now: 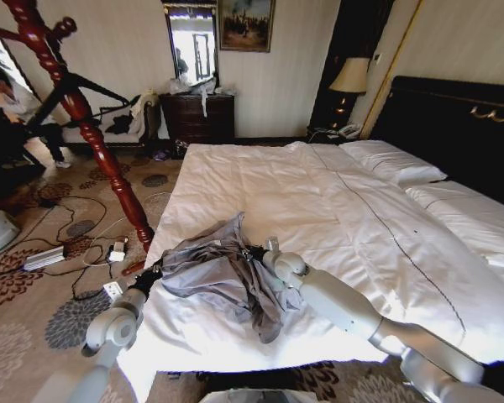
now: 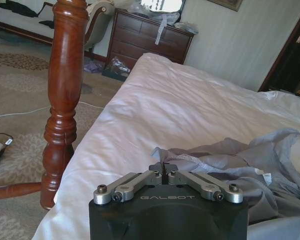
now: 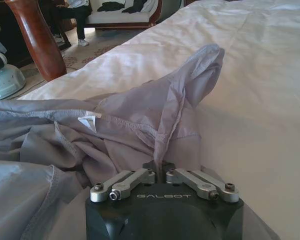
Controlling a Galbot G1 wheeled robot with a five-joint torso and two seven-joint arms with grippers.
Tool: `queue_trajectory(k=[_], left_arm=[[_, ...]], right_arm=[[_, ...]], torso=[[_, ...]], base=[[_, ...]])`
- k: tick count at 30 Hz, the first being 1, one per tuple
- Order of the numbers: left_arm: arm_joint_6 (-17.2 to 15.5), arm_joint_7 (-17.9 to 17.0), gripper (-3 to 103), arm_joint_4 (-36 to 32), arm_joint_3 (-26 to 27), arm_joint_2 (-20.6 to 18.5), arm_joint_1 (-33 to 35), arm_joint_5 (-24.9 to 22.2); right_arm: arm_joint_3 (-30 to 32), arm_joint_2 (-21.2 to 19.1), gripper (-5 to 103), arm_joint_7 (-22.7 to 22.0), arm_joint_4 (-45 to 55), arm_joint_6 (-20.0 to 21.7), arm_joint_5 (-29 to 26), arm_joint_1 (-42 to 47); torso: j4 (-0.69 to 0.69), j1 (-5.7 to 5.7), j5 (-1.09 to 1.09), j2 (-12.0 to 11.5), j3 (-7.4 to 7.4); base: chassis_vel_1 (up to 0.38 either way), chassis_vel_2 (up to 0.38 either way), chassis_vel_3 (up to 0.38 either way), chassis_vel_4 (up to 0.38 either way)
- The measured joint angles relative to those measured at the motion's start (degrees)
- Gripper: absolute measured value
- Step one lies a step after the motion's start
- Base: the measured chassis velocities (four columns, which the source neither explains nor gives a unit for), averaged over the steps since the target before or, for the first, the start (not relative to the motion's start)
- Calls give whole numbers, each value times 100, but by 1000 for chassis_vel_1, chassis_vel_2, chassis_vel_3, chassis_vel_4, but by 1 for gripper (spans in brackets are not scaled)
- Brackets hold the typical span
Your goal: Pick up the clothes from the bed and hang them on the clothes hanger.
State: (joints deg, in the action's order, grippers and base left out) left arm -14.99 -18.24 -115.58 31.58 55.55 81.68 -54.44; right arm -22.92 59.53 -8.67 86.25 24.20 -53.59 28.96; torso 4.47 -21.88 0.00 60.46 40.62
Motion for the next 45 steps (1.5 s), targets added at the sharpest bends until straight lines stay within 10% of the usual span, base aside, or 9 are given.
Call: queue_trajectory(k=[23, 35, 45], left_arm=[[-17, -64, 0, -283, -24, -765, -525, -84], [-188, -335, 0, -706, -198, -2461, -2268, -1299], [-426, -434, 0, -524, -217, -3967, -3747, -2344]], right_arm=[[1305, -745, 0, -200, 856, -243, -283, -315], [2242, -1432, 0, -307, 1589, -304, -640, -643], [1902, -1229, 0, -439, 1197, -278, -1081, -2117]], torso=[[0, 0, 0, 0, 0], [3, 0, 0, 0, 0], [-3, 0, 2, 0, 0]], base=[[0, 0, 0, 0], [0, 0, 0, 0], [0, 0, 0, 0]])
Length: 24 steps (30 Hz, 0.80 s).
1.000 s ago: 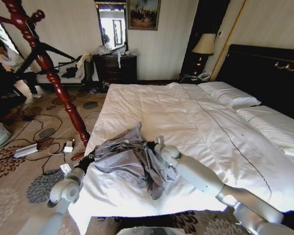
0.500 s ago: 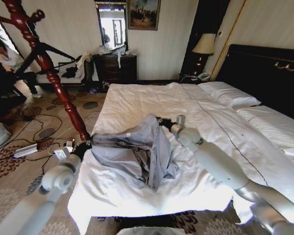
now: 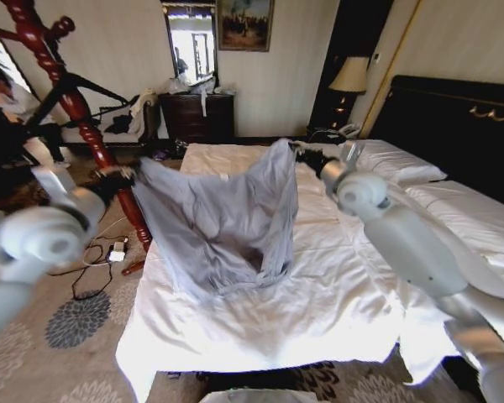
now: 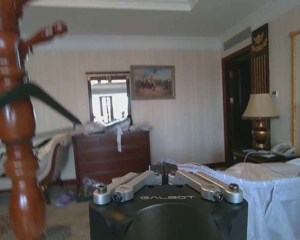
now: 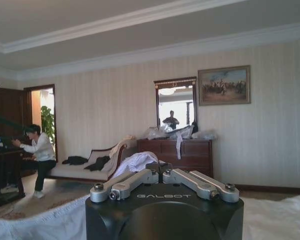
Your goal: Pick up the clothes from the bed and hang them on the clothes hanger.
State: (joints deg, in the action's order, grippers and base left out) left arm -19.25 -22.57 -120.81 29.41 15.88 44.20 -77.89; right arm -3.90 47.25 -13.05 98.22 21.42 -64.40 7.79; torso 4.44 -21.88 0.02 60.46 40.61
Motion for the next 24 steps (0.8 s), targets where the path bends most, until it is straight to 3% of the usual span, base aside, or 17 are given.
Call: queue_trajectory(k=[2, 3, 4, 5, 6, 9, 10, 11, 12, 14, 16, 17, 18, 19, 20, 22, 24], left_arm=[[-9, 72, 0, 174, -161, -141, -391, -63], [-27, 141, 0, 355, -511, -167, -834, -100], [-27, 141, 0, 355, -511, -167, -834, -100], [-43, 165, 0, 497, -795, -142, -1166, -106], [-71, 191, 0, 723, -1453, -15, -1832, -107], [-181, 7, 0, 1331, -3217, 654, -3738, -143], [-181, 7, 0, 1331, -3217, 654, -3738, -143], [-223, -111, 0, 1594, -3818, 1032, -4468, -147], [-231, -137, 0, 1659, -3969, 1139, -4646, -145], [-297, -246, 0, 2071, -4913, 1929, -5943, -116], [-297, -246, 0, 2076, -4931, 1946, -5974, -114], [-298, -246, 0, 2091, -5082, 2107, -6283, -108], [-298, -246, 0, 2091, -5082, 2107, -6283, -108], [-311, -246, 0, 1970, -5182, 2197, -6494, -119], [-319, -250, 0, 1847, -5186, 2177, -6513, -133], [-354, -293, 0, 1369, -4999, 1874, -6380, -197], [-414, -342, 0, 1079, -4780, 1644, -6189, -271]], right_arm=[[-45, 24, 0, -88, -111, 19, -37, -158], [-83, 46, 0, -178, -220, 45, -73, -290], [-83, 46, 0, -178, -220, 45, -73, -290], [-101, 47, 0, -210, -273, 51, -81, -351], [-131, 47, 0, -244, -372, 51, -90, -455], [-92, 0, 0, -303, -688, -1, -129, -624], [-92, 0, 0, -303, -688, -1, -129, -624], [-22, -48, 0, -311, -808, -39, -151, -651], [10, -71, 0, -315, -847, -55, -164, -657], [393, -428, 0, -321, -929, -149, -340, -538], [433, -474, 0, -322, -916, -152, -357, -515], [701, -793, 0, -321, -779, -168, -474, -340], [701, -793, 0, -321, -779, -168, -474, -340], [1176, -1289, 0, -318, -441, -175, -683, -13], [1397, -1509, 0, -322, -275, -172, -798, 136], [2023, -2047, 0, -356, 292, -132, -1194, 607], [2311, -2261, 0, -398, 578, -98, -1409, 866]], torso=[[4, 0, -5, 0, 0], [4, 0, -4, 0, 0], [4, 0, -4, 0, 0], [2, 0, -3, 0, 0], [-3, 0, 0, 0, 0], [-2, 0, 9, -1, 1], [-2, 0, 9, -1, 1], [-2, -1, -2, -1, 1], [1, -2, -3, -1, 1], [10, -6, -8, -3, 4], [11, -6, -10, -3, 4], [11, -5, -15, -3, 3], [11, -5, -15, -3, 3], [13, -2, -14, -2, 1], [13, 0, -10, -2, -1], [9, 4, -3, 1, -4], [4, 4, -3, 1, -3]], base=[[0, 0, 0, 0], [0, 0, 0, 0], [0, 0, 0, 0], [0, 0, 0, 0], [0, 0, 0, 0], [0, 0, 0, 0], [0, 0, 0, 0], [0, 0, 0, 0], [0, 0, 0, 0], [0, 0, 0, 0], [0, 0, 0, 0], [0, 0, 0, 0], [0, 0, 0, 0], [0, 0, 0, 0], [0, 0, 0, 0], [0, 0, 0, 0], [0, 0, 0, 0]])
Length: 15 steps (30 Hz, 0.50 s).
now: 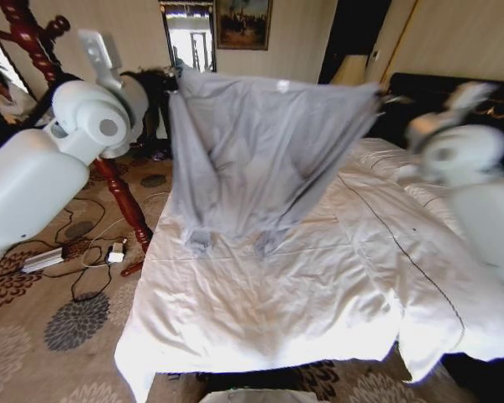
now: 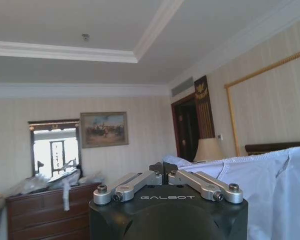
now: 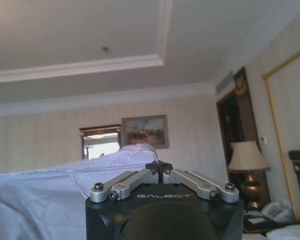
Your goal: Pick up the clothes from the bed and hang them on the clothes hanger.
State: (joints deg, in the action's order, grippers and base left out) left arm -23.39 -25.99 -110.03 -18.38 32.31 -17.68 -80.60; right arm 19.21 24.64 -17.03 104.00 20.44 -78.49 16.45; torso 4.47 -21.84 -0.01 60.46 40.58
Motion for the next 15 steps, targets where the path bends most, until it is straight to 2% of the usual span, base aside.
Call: queue_trajectory(k=[1, 2, 3, 4, 6, 7, 8, 9, 11, 12, 14, 15], left_arm=[[-43, -32, 0, -212, 181, -145, 170, -57], [-116, -60, 0, -594, 634, -487, 537, -155], [-171, -85, 0, -1060, 1219, -1000, 1058, -257], [-171, -85, 0, -1060, 1219, -1000, 1058, -257], [-177, -122, 0, -1924, 1969, -1857, 1852, -486], [-172, -148, 0, -2303, 2537, -2248, 2289, -746], [-177, -168, 0, -2443, 2828, -2400, 2476, -891], [-177, -168, 0, -2443, 2828, -2400, 2476, -891], [-234, -286, 0, -2735, 3595, -2757, 2856, -1361], [-292, -344, 0, -2803, 3948, -2938, 2917, -1654], [-343, -370, 0, -2803, 4215, -3114, 2912, -1894], [-437, -420, 0, -2650, 4508, -3293, 2866, -2137]], right_arm=[[189, -172, 0, -44, 206, 21, -147, 201], [431, -437, 0, -104, 531, 34, -343, 490], [678, -677, 0, -195, 933, 48, -571, 764], [678, -677, 0, -195, 933, 48, -571, 764], [1226, -961, 0, -440, 1600, 135, -973, 1208], [1616, -1092, 0, -562, 1928, 194, -1208, 1455], [1800, -1148, 0, -613, 2058, 219, -1316, 1557], [1800, -1148, 0, -613, 2058, 219, -1316, 1557], [2397, -1308, 0, -757, 2432, 299, -1639, 1861], [2804, -1408, 0, -865, 2604, 360, -1886, 2029], [3138, -1487, 0, -975, 2729, 434, -2133, 2146], [3520, -1582, 0, -1110, 2768, 523, -2452, 2190]], torso=[[-4, 0, 0, 0, 1], [-2, -2, 4, -1, 3], [-3, -3, 5, 0, 2], [-3, -3, 5, 0, 2], [-9, -1, 8, 0, 2], [-10, 0, 7, 1, 0], [-10, 1, 6, 1, 0], [-10, 1, 6, 1, 0], [-4, 1, 3, 2, 0], [3, 0, 2, 1, 1], [4, -2, -2, 1, 2], [-2, -2, 2, 1, 2]], base=[[0, 0, 0, 0], [0, 0, 0, 0], [0, 0, 0, 0], [0, 0, 0, 0], [0, 0, 0, 0], [0, 0, 0, 0], [0, 0, 0, 0], [0, 0, 0, 0], [0, 0, 0, 0], [0, 0, 0, 0], [0, 0, 0, 0], [0, 0, 0, 0]])
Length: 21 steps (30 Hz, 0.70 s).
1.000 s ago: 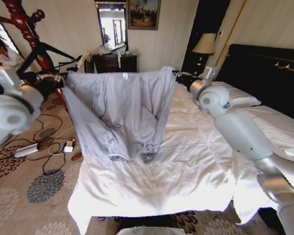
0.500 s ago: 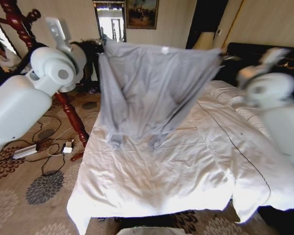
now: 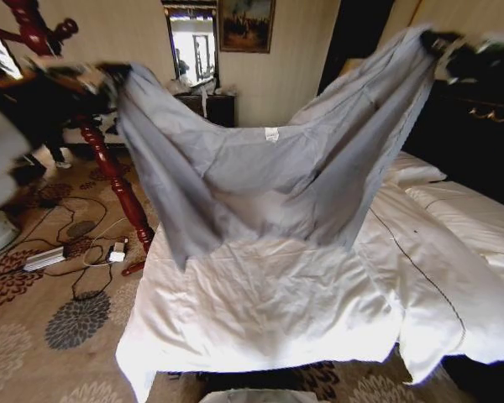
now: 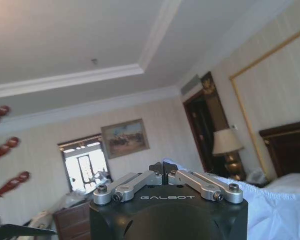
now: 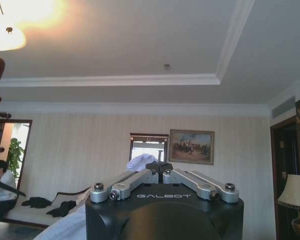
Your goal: Pick up the clothes from the bed and hang them on the clothes hanger.
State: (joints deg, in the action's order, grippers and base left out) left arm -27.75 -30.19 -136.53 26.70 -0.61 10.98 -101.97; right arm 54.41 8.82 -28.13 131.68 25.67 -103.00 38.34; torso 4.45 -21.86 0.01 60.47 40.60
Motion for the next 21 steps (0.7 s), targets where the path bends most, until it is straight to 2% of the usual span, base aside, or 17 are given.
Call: queue_trajectory(k=[5, 8, 9, 11, 13, 14, 15, 18, 19, 21], left_arm=[[-104, -37, 0, 139, 9, 18, -35, -11], [-247, -227, 0, 55, -550, 385, -51, 420], [-247, -227, 0, 55, -550, 385, -51, 420], [-299, -363, 0, -41, -1084, 828, 101, 989], [-339, -558, 0, -49, -1415, 1267, 304, 1314], [-339, -558, 0, -49, -1415, 1267, 304, 1314], [-367, -605, 0, 3, -1585, 1499, 393, 1467], [-426, -603, 0, 374, -2106, 2025, 575, 1939], [-426, -603, 0, 374, -2106, 2025, 575, 1939], [-431, -484, 0, 665, -2268, 2251, 783, 2301]], right_arm=[[73, 5, 0, -13, -62, 41, -79, -22], [-203, 244, 0, 63, -9, 52, 362, 255], [-203, 244, 0, 63, -9, 52, 362, 255], [-398, 439, 0, 204, 5, -17, 966, 733], [-525, 569, 0, 448, -30, -113, 1602, 1276], [-525, 569, 0, 448, -30, -113, 1602, 1276], [-588, 641, 0, 575, -63, -153, 1912, 1552], [-757, 851, 0, 943, -263, -283, 2763, 2132], [-757, 851, 0, 943, -263, -283, 2763, 2132], [-925, 1008, 0, 1076, -454, -333, 3079, 2285]], torso=[[1, -1, -1, 0, 0], [1, -1, 0, -1, 0], [1, -1, 0, -1, 0], [0, -3, 1, -2, 2], [2, -5, -2, -3, 3], [2, -5, -2, -3, 3], [3, -4, -3, -3, 3], [3, -3, 1, -3, 2], [3, -3, 1, -3, 2], [0, -4, -1, -3, 3]], base=[[0, 0, 0, 0], [0, 0, 0, 0], [0, 0, 0, 0], [0, 0, 0, 0], [0, 0, 0, 0], [0, 0, 0, 0], [0, 0, 0, 0], [0, 0, 0, 0], [0, 0, 0, 0], [0, 0, 0, 0]])
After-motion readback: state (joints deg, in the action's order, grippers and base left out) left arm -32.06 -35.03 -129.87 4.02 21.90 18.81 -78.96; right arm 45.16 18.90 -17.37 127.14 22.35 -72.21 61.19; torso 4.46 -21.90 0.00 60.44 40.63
